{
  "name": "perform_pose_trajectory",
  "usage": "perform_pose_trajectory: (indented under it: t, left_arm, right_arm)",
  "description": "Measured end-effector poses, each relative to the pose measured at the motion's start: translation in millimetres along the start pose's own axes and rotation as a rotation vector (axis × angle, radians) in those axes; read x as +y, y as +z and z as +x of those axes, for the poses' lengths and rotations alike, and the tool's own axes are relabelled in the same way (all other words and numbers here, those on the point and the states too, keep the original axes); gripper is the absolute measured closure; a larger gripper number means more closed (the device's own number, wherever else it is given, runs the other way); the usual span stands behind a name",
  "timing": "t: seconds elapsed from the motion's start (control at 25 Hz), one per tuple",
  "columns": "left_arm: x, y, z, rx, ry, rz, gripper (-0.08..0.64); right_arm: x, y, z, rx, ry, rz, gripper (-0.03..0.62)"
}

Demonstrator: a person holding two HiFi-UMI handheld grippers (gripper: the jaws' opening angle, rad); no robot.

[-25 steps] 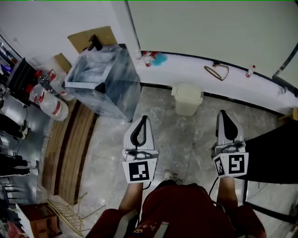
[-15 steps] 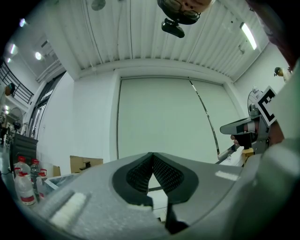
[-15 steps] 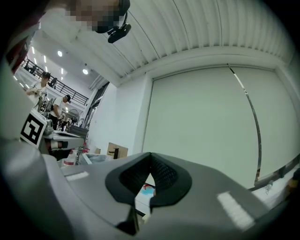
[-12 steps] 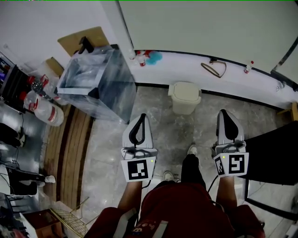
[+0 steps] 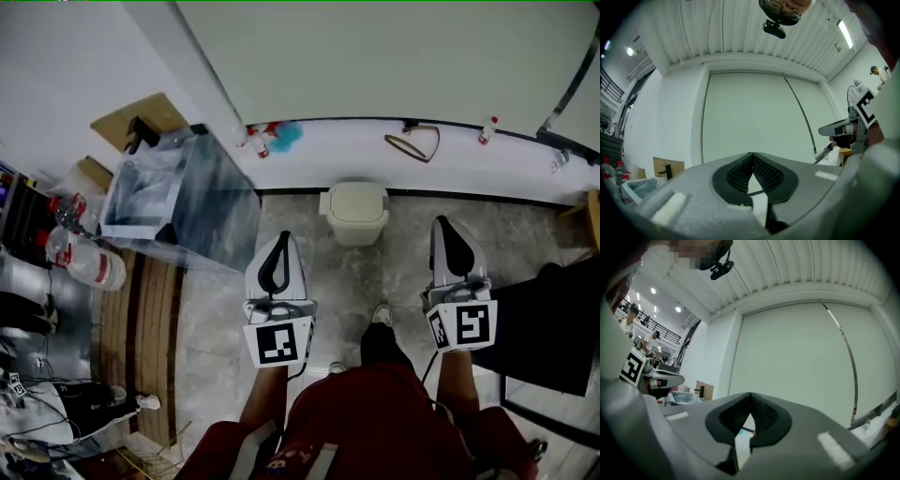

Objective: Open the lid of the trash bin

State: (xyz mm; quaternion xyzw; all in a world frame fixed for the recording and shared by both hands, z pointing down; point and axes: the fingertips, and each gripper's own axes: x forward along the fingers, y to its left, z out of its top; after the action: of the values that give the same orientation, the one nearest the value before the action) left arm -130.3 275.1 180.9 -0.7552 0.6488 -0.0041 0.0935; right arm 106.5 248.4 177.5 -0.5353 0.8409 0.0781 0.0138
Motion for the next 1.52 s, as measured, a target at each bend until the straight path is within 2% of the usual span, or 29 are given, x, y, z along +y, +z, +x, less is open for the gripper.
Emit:
perform_pose_trajectory:
  t: [0.48, 0.76, 1.04, 1.52]
  left_arm:
    - [-72.6, 0.9, 143.6, 0.02, -0.059, 0.006, 0.555]
    - [-103.6, -6.4, 192.9, 0.035, -0.064, 0.02, 0.555]
    - [-103.3, -11.8, 214.1, 0.055, -0.048, 0.029, 0.555]
    - [-60.6, -52.5, 251.7, 0.073, -0.056, -0.016, 0.555]
  right_arm:
    - [-132.5, -23.7, 68.1, 0.026, -0.043, 0.026, 0.592]
    - [-178.5, -44.3, 93.4, 0.033, -0.034, 0.049, 0.592]
    - [-191.0, -57.5, 114.5, 0.04, -0.016, 0.077, 0.592]
    - [-160.5, -73.6, 174.3, 0.081, 0.009, 0.033, 0.592]
